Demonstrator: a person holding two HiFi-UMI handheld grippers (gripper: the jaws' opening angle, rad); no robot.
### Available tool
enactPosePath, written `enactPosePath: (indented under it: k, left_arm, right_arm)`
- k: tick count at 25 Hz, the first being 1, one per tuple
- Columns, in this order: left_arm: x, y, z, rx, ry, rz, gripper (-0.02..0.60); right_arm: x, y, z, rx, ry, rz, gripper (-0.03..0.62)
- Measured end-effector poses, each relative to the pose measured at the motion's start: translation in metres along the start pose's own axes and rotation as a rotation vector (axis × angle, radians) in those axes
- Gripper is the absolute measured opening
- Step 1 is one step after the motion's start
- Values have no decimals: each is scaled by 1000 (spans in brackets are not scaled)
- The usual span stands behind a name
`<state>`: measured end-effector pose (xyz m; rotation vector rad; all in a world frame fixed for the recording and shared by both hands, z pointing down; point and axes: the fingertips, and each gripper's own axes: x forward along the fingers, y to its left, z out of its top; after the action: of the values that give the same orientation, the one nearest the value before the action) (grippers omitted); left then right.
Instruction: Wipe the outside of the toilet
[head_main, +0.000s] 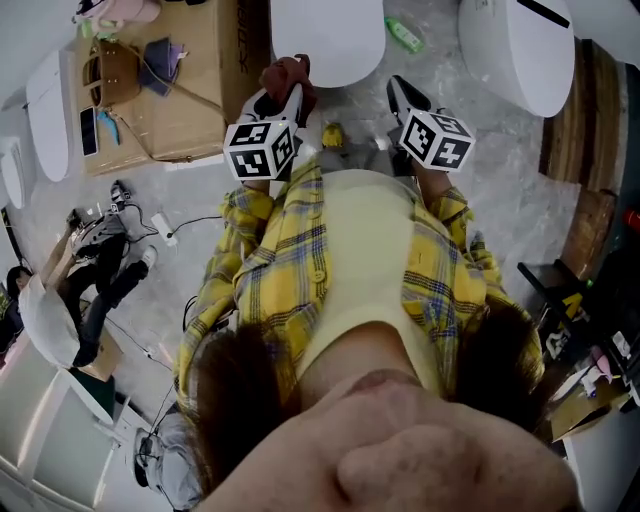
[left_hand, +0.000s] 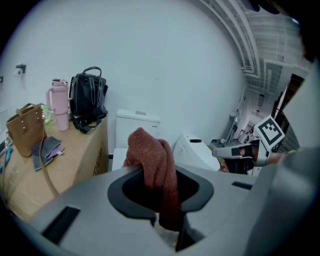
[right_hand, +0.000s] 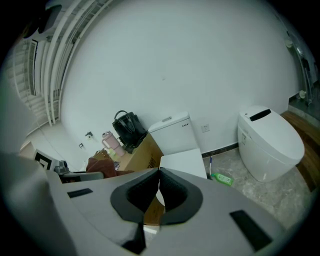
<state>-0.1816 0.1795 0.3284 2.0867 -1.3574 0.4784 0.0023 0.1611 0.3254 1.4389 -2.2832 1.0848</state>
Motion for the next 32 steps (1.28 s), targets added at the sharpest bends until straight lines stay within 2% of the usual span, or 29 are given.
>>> enactPosePath:
  k: [7,15,32]
  left_arm:
    - [9,23,-7,-5,27,4,98]
    - [34,35,-6,-19,57,47,98]
    - [138,61,38,0,60,143,98]
  right_arm:
    - [13,4,-1,-6,19,-20,26]
    - [29,-10,7,-9,55,-16,26]
    - [123,-61,56,-19,141,60,26]
